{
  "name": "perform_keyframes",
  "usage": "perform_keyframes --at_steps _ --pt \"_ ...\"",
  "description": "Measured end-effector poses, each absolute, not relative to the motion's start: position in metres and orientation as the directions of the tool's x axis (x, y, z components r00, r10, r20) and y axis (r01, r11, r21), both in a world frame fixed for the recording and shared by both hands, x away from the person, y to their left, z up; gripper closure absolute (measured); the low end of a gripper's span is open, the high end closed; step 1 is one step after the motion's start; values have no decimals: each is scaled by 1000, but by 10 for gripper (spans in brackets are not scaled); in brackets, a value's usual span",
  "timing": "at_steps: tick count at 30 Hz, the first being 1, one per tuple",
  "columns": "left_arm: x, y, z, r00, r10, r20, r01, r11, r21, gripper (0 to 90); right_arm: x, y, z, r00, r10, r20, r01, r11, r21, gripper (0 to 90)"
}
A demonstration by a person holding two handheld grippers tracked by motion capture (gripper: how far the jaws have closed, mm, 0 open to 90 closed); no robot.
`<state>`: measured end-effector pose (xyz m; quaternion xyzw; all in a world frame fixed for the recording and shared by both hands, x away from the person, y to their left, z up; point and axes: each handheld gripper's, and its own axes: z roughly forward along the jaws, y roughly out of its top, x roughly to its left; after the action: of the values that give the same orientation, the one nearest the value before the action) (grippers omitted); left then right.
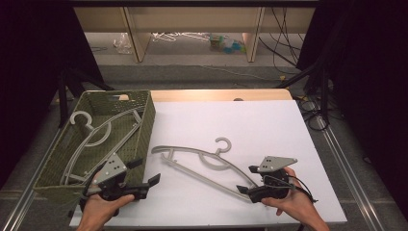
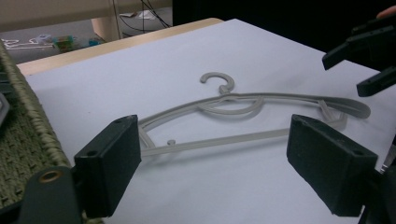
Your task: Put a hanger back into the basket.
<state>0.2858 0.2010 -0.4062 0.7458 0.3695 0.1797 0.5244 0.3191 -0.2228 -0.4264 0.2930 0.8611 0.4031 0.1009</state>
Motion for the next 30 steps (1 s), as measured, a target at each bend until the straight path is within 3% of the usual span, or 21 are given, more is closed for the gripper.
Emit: perform_keyframes --at_steps 8,17,27,30 --pt "278 195 -416 656 748 -99 337 -174 925 158 337 -216 -433 -798 598 79 443 491 750 233" --pt "267 187 -415 683 726 -85 315 -187 930 170 367 -201 -447 -769 635 72 500 528 686 245" --pt "256 175 -416 732 676 -87 313 -220 924 182 389 -189 -464 -762 642 84 556 581 595 337" --pt "255 173 -417 739 667 -90 315 -224 922 182 395 -188 -469 -756 648 96 578 592 562 426"
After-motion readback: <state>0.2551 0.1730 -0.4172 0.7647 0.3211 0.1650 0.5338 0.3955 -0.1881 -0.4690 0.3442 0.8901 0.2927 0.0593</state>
